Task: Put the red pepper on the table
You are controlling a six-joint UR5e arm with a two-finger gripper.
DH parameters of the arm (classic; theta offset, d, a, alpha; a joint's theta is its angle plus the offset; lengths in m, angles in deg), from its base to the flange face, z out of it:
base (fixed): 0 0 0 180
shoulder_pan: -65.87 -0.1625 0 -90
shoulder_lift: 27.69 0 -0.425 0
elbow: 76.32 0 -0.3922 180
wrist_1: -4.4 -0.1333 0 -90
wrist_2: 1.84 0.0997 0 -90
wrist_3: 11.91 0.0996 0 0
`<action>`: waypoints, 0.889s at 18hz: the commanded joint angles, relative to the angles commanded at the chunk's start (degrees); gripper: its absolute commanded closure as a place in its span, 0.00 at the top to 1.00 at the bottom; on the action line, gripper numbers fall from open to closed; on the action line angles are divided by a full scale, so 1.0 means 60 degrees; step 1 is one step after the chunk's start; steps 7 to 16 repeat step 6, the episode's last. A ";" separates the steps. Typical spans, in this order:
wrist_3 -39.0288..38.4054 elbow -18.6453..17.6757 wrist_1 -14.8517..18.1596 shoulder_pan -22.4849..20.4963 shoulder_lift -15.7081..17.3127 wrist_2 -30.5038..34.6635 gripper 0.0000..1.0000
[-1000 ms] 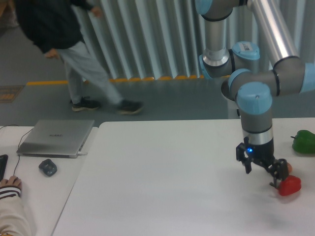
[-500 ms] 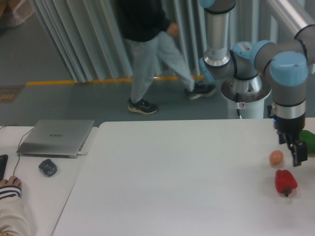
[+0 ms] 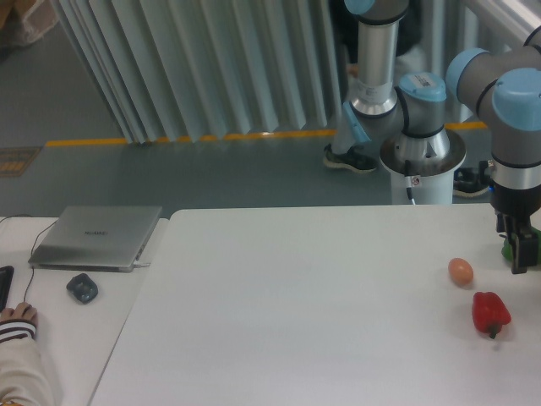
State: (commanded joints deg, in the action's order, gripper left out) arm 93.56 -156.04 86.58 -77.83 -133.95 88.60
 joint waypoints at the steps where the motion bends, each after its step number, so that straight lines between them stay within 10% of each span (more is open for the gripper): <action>1: 0.0000 -0.0015 0.0000 0.0000 0.0015 0.0000 1.00; 16: 0.0000 -0.0059 0.0000 0.0000 0.0029 0.0044 1.00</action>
